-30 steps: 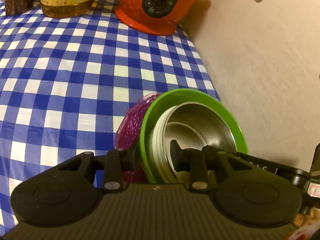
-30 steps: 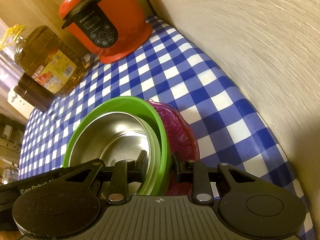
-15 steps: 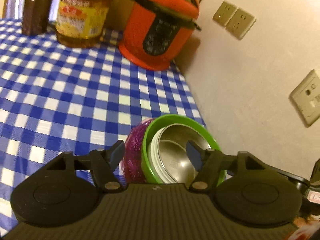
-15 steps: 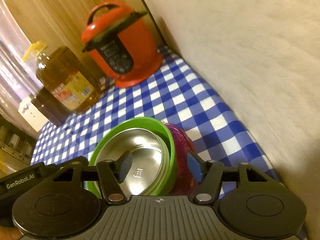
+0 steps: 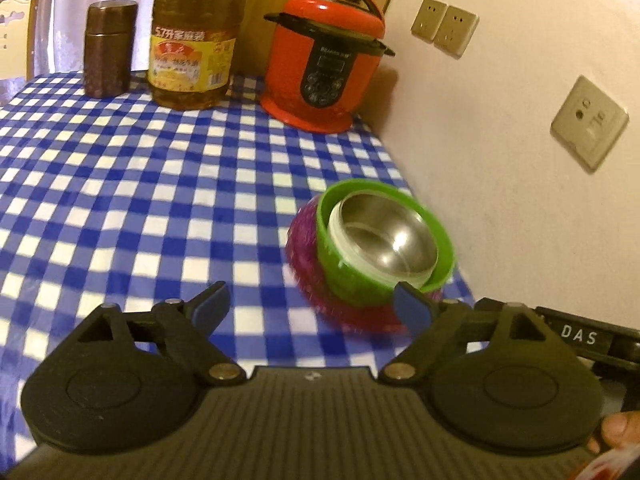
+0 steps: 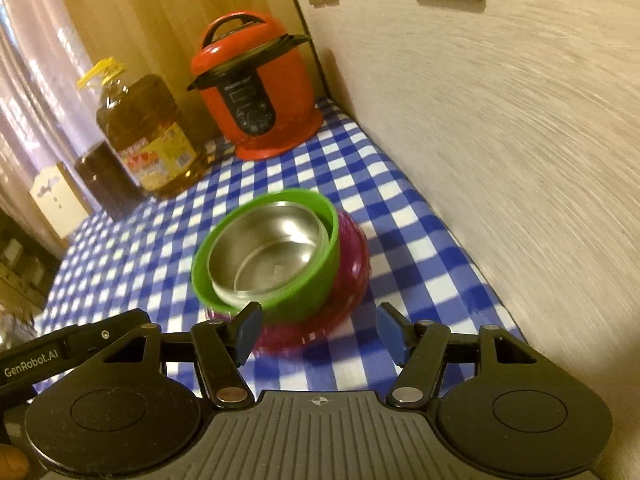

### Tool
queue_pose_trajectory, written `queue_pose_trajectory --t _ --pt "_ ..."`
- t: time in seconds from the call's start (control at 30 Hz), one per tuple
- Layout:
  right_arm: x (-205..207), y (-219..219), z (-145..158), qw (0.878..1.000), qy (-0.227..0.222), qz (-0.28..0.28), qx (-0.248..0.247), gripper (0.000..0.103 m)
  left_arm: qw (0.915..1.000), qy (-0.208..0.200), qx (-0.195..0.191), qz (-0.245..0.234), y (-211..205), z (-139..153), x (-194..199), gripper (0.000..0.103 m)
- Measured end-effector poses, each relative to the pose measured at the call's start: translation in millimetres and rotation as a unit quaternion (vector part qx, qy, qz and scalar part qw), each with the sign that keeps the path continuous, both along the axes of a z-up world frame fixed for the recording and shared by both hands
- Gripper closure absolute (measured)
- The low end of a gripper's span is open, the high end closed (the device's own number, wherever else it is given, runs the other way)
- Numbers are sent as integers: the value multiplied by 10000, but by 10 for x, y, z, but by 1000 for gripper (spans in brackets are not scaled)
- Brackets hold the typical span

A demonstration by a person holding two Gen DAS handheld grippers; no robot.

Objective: Organize plates and bowls
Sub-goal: 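Open both tools and withdraw them from the green bowl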

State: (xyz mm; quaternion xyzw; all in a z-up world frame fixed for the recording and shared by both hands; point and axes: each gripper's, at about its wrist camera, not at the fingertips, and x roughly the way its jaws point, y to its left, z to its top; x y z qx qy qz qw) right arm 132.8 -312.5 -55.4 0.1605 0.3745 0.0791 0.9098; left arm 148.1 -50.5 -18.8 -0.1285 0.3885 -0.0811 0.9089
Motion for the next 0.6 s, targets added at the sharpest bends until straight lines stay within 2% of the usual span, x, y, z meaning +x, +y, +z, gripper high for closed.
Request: queue_pose_trajectory --t 0.2,0.6 --pt "-363 42 20 9998 -16 14 -222 40 9995 262 151 18 15 12 -239 12" --pt "-836 141 37 9977 -156 212 -622 40 9983 397 419 -13 16 30 -672 12"
